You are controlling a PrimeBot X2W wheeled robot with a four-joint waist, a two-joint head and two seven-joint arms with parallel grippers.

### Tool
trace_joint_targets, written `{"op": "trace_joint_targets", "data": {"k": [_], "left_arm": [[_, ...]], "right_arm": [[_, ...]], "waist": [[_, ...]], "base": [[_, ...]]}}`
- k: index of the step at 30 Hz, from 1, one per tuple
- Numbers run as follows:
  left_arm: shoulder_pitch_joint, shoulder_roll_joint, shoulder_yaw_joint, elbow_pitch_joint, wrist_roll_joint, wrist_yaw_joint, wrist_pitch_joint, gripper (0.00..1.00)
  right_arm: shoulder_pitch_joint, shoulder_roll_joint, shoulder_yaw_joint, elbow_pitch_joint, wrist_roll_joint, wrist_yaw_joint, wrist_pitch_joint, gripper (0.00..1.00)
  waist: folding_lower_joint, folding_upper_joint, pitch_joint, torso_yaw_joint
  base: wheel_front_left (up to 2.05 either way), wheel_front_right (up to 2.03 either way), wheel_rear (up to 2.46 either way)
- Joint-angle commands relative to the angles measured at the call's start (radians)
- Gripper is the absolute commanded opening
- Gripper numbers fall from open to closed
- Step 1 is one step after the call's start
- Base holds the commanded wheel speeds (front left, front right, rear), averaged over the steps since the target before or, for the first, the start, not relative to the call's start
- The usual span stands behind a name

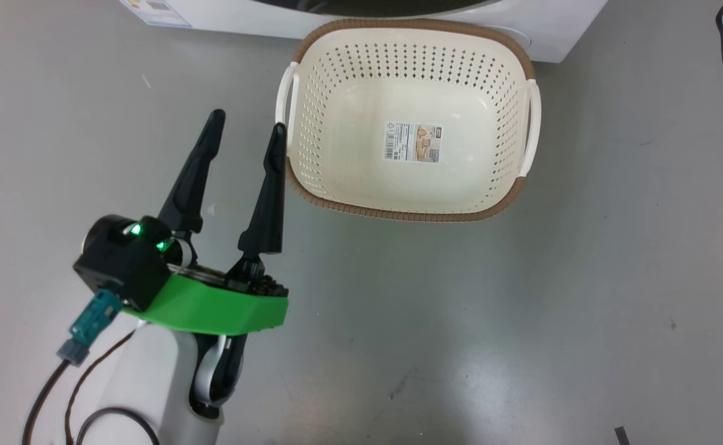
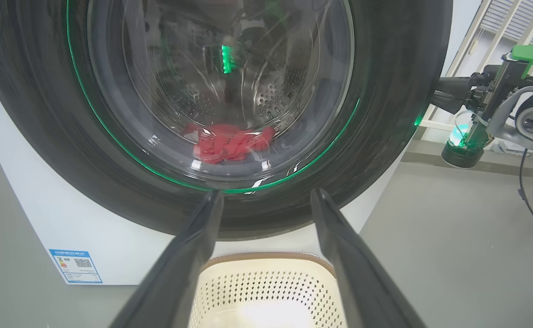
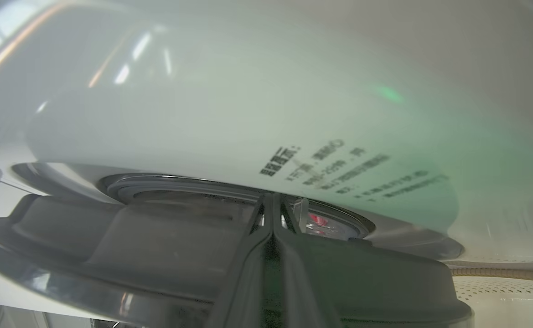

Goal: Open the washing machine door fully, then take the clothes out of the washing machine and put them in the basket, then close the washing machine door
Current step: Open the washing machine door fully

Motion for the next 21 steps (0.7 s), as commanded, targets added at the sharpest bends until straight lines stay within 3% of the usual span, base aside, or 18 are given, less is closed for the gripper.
{"op": "trace_joint_targets", "data": {"k": [1,9,21], "left_arm": [[-0.011,0.020,0.026,-0.024,-0.006,-0.007,-0.008,1.00],[-0.017,0.020,0.024,-0.019,-0.011,-0.005,-0.008,1.00],[-0.019,0.020,0.035,-0.019,-0.008,0.003,-0.008,1.00]], "right_arm": [[-0.033,0.017,0.009,-0.019,-0.014,0.005,0.011,0.00],[-0.076,0.023,0.028,0.008,-0.015,0.005,0.094,0.00],[-0.019,0.032,0.032,-0.042,-0.004,0.005,0.158,0.00]], "waist": [[0.0000,0.0000,0.004,0.001],[0.0000,0.0000,0.014,0.000],[0.0000,0.0000,0.002,-0.022]], "base": [[0.00,0.00,0.00],[0.00,0.00,0.00],[0.00,0.00,0.00]]}}
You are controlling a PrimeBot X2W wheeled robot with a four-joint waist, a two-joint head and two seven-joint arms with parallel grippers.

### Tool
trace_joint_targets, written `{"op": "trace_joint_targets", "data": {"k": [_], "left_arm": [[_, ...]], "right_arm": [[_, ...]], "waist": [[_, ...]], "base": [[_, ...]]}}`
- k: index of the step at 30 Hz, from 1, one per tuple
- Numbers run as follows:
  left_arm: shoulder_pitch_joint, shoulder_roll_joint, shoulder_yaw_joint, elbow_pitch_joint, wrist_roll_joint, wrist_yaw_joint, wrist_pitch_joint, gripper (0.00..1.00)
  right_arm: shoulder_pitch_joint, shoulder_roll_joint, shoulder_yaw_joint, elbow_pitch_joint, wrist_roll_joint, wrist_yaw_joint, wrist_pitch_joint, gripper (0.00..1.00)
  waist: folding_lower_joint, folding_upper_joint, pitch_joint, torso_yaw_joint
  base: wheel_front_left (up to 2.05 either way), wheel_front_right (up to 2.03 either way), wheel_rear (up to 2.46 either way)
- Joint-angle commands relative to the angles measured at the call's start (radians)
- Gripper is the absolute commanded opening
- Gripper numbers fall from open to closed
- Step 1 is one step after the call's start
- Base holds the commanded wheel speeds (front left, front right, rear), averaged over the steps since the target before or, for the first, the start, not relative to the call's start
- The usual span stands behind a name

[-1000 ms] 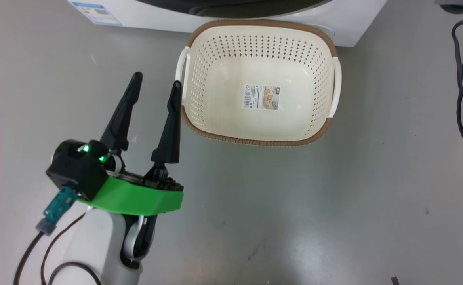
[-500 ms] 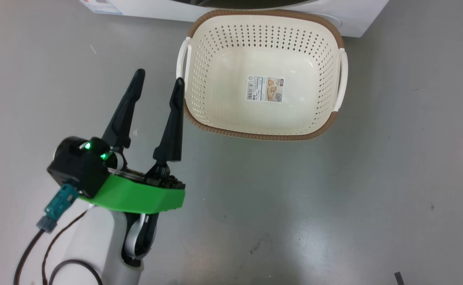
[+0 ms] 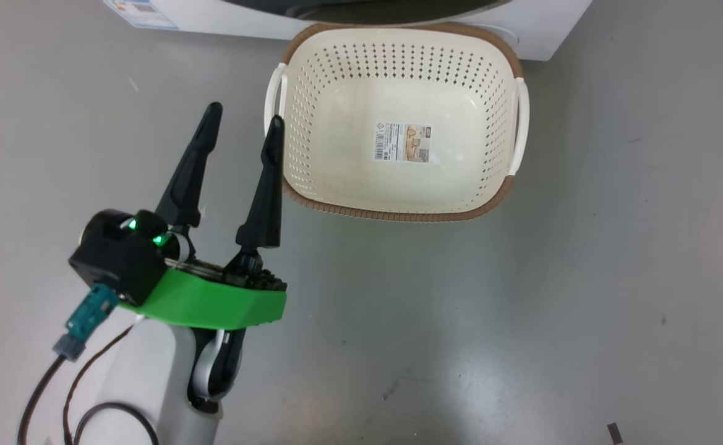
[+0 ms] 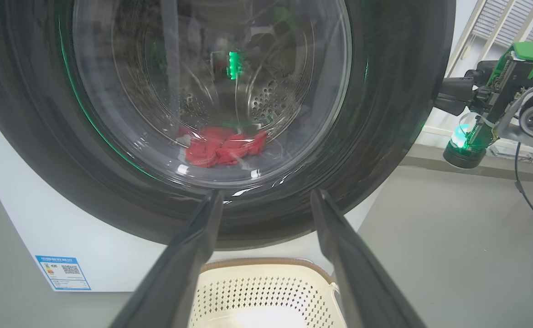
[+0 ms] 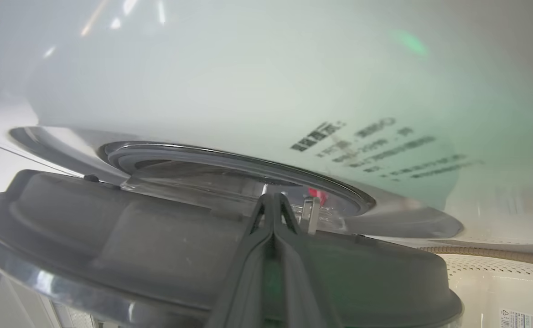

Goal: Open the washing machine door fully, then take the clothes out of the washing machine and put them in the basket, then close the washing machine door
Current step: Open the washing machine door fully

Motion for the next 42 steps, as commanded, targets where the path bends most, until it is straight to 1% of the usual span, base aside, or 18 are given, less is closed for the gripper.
{"op": "trace_joint_targets", "data": {"k": [1,18,31,42], "left_arm": [[-0.005,0.022,0.032,-0.021,-0.002,0.004,-0.008,1.00],[0.017,0.022,0.043,0.007,0.012,0.003,-0.008,1.00],[0.046,0.022,0.059,0.019,0.023,0.004,-0.008,1.00],[0.066,0.022,0.062,0.034,0.021,0.009,-0.008,1.00]], "right_arm": [[0.016,0.037,0.012,-0.039,0.012,0.005,0.013,0.00],[0.133,0.060,0.017,-0.113,0.043,0.005,0.083,0.00],[0.245,0.071,0.029,-0.171,0.056,0.005,0.118,0.00],[0.341,0.083,0.060,-0.202,0.085,0.005,0.133,0.00]], "waist": [[0.0000,0.0000,-0.005,-0.004],[0.0000,0.0000,-0.073,-0.017],[0.0000,0.0000,-0.131,-0.027],[0.0000,0.0000,-0.179,-0.040]], "base": [[0.00,0.00,0.00],[0.00,0.00,0.00],[0.00,0.00,0.00],[0.00,0.00,0.00]]}}
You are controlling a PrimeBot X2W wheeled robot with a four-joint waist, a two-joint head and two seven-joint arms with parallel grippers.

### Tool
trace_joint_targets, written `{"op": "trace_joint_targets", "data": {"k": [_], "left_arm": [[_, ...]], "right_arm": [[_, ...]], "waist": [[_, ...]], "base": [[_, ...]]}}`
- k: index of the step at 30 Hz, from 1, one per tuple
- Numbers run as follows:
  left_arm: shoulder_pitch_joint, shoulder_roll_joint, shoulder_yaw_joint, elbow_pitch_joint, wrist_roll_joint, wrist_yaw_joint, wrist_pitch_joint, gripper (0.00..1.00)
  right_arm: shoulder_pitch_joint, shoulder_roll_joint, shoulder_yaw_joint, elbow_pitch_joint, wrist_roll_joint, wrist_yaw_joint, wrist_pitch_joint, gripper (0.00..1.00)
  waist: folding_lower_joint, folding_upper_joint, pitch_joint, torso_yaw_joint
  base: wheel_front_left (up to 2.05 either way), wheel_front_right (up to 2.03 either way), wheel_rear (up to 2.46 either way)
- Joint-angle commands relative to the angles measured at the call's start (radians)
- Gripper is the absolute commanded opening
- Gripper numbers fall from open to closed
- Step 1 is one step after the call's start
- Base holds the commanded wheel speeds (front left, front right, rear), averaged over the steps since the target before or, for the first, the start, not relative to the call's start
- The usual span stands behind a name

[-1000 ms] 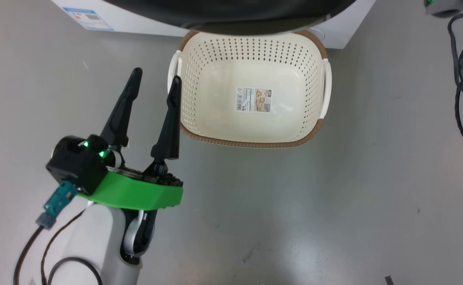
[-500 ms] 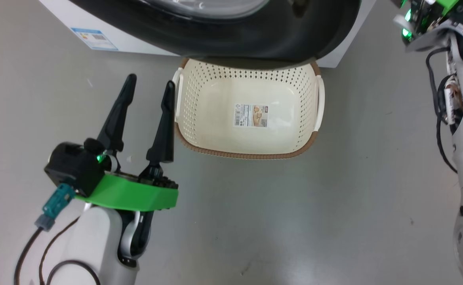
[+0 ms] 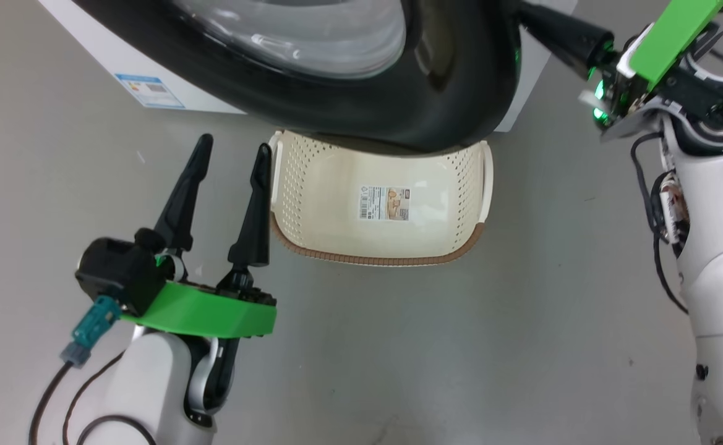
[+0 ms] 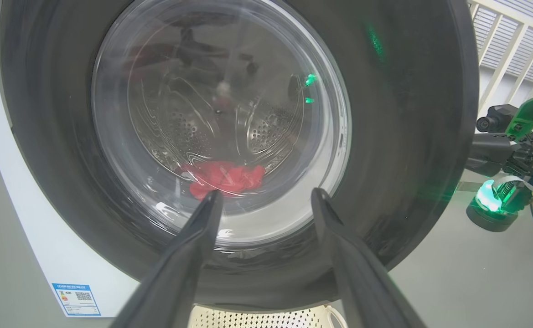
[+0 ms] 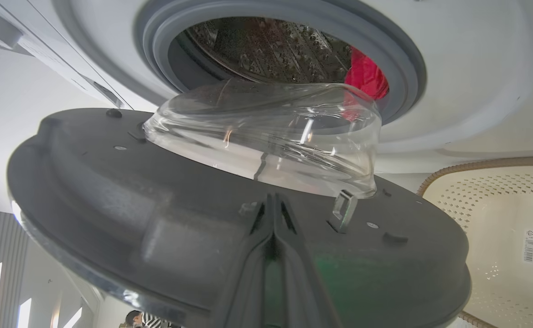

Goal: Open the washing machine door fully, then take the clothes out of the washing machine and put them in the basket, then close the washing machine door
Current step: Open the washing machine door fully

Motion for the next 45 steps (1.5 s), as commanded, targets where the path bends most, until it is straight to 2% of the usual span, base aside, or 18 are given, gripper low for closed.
{"op": "trace_joint_targets", "data": {"k": [1,11,16,17,18,19,20,21,22,23,28,36,41,45], "left_arm": [[0.024,0.022,0.035,-0.016,0.003,0.008,-0.008,1.00],[0.032,0.022,0.044,0.003,0.005,0.003,-0.008,1.00],[0.029,0.022,0.051,0.003,0.002,0.002,-0.008,1.00],[0.029,0.022,0.053,0.003,0.002,0.002,-0.008,1.00],[0.029,0.022,0.055,0.003,0.001,0.001,-0.008,1.00],[0.029,0.022,0.058,0.004,-0.003,0.001,-0.008,1.00],[0.029,0.022,0.059,0.005,-0.006,0.000,-0.008,1.00],[0.029,0.022,0.060,0.004,-0.008,0.000,-0.008,1.00],[0.029,0.022,0.060,0.004,-0.008,0.000,-0.008,1.00],[0.029,0.022,0.061,0.004,-0.009,-0.001,-0.008,1.00],[0.029,0.022,0.076,-0.001,-0.013,-0.001,-0.008,1.00],[0.032,0.022,0.111,-0.040,-0.006,0.011,-0.008,1.00],[0.046,0.022,0.121,-0.057,0.012,0.016,-0.008,1.00],[0.055,0.022,0.133,-0.084,0.002,0.025,-0.008,1.00]], "right_arm": [[0.023,0.027,0.020,-0.036,0.016,0.005,0.008,0.00],[0.062,0.030,0.072,-0.047,0.046,0.005,-0.024,0.00],[0.067,0.030,0.094,-0.083,-0.016,0.005,-0.129,0.00],[0.070,0.030,0.097,-0.099,-0.035,0.005,-0.159,0.04],[0.074,0.030,0.100,-0.120,-0.051,0.005,-0.190,0.19],[0.080,0.028,0.104,-0.140,-0.076,0.005,-0.226,0.39],[0.088,0.021,0.115,-0.163,-0.109,0.005,-0.264,0.49],[0.097,0.011,0.129,-0.189,-0.144,0.005,-0.302,0.79],[0.097,0.011,0.129,-0.189,-0.144,0.005,-0.302,0.79],[0.109,0.000,0.141,-0.209,-0.181,0.005,-0.344,1.00],[0.165,-0.048,0.206,-0.256,-0.340,0.005,-0.537,1.00],[0.226,-0.104,0.254,-0.225,-0.615,0.005,-0.835,1.00],[0.267,-0.100,0.229,-0.193,-0.820,0.005,-0.988,1.00],[0.309,-0.052,0.137,-0.202,-0.995,0.005,-1.035,1.00]], "waist": [[0.0000,0.0000,-0.011,-0.006],[0.0000,0.0000,-0.015,-0.020],[0.0000,0.0000,-0.010,-0.025],[0.0000,0.0000,-0.009,-0.026],[0.0000,0.0000,-0.008,-0.028],[0.0000,0.0000,-0.007,-0.030],[0.0000,0.0000,-0.006,-0.032],[0.0000,0.0000,-0.005,-0.034],[0.0000,0.0000,-0.005,-0.034],[0.0000,0.0000,-0.004,-0.036],[0.0000,0.0000,0.002,-0.050],[0.0000,0.0000,0.003,-0.067],[0.0000,0.0000,-0.005,-0.076],[0.0000,0.0000,-0.011,-0.082]], "base": [[0.00,0.00,0.00],[0.00,0.00,0.00],[0.00,0.00,0.00],[0.00,0.00,0.00],[0.00,0.00,0.00],[0.00,0.00,0.00],[0.00,0.00,0.00],[0.00,0.00,0.00],[0.00,0.00,0.00],[0.00,0.00,0.00],[0.00,0.00,0.00],[0.00,0.00,0.00],[0.00,0.00,0.00],[0.00,0.00,0.00]]}}
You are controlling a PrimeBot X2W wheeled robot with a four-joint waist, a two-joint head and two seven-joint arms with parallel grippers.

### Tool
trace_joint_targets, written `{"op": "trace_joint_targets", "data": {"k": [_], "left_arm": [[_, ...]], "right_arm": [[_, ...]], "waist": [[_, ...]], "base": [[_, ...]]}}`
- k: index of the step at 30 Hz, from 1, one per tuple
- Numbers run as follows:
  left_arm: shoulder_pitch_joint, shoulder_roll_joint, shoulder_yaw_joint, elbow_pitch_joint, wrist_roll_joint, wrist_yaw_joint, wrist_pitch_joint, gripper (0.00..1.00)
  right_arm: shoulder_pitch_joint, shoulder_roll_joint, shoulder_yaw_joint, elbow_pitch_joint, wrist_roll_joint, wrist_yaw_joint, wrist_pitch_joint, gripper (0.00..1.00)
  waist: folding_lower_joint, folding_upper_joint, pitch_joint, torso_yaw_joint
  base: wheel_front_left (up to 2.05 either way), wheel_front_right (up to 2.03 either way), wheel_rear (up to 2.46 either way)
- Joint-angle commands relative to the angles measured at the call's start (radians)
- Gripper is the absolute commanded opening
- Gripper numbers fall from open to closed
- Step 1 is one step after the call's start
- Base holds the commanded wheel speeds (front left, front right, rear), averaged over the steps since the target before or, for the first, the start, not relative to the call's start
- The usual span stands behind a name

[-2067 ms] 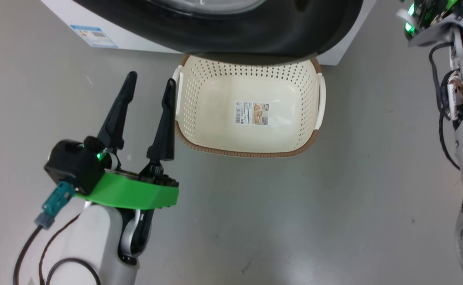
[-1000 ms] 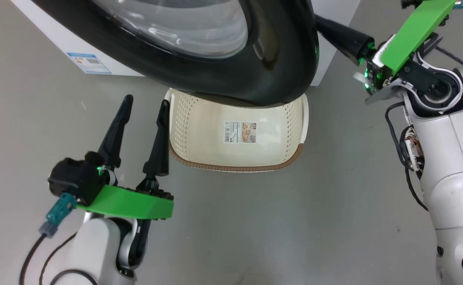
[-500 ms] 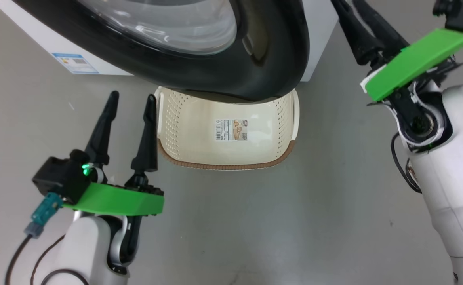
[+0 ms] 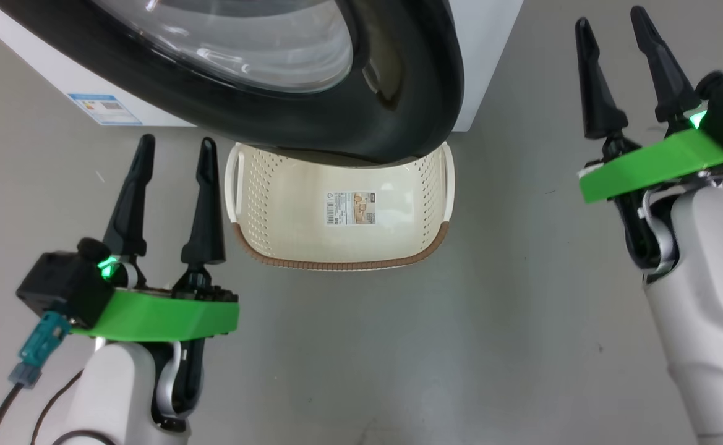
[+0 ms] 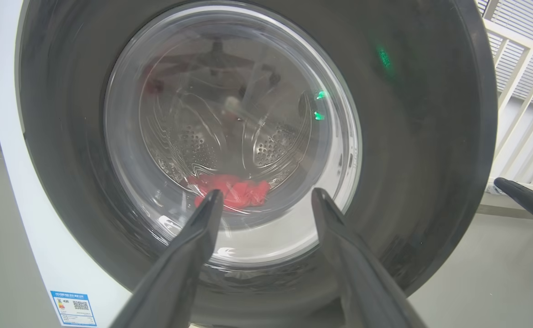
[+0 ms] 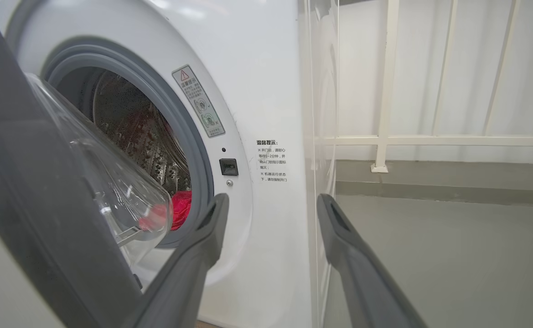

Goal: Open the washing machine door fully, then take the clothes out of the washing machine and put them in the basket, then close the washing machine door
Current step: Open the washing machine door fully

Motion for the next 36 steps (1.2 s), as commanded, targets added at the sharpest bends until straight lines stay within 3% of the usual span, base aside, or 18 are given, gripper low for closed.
{"op": "trace_joint_targets", "data": {"k": [1,7,13,23,36], "left_arm": [[0.015,0.021,0.035,-0.036,-0.002,0.007,-0.008,1.00],[0.030,0.021,0.028,-0.055,0.012,0.018,-0.008,1.00],[0.040,0.021,0.021,-0.058,0.043,0.014,-0.008,1.00],[0.056,0.021,0.027,-0.080,0.052,0.018,-0.008,1.00],[0.058,0.021,0.031,-0.082,0.055,0.018,-0.008,1.00]], "right_arm": [[0.033,0.029,-0.006,-0.042,-0.046,0.005,-0.009,1.00],[0.131,0.084,-0.096,-0.175,-0.213,0.005,-0.014,1.00],[0.222,0.097,-0.120,-0.278,-0.267,0.005,-0.014,1.00],[0.345,0.098,-0.118,-0.370,-0.220,0.005,-0.014,1.00],[0.362,0.099,-0.121,-0.387,-0.188,0.005,-0.014,1.00]], "waist": [[0.0000,0.0000,-0.002,-0.001],[0.0000,0.0000,-0.003,0.001],[0.0000,0.0000,-0.004,0.007],[0.0000,0.0000,0.000,0.001],[0.0000,0.0000,0.004,-0.002]], "base": [[0.00,0.00,0.00],[0.00,0.00,0.00],[0.00,0.00,0.00],[0.00,0.00,0.00],[0.00,0.00,0.00]]}}
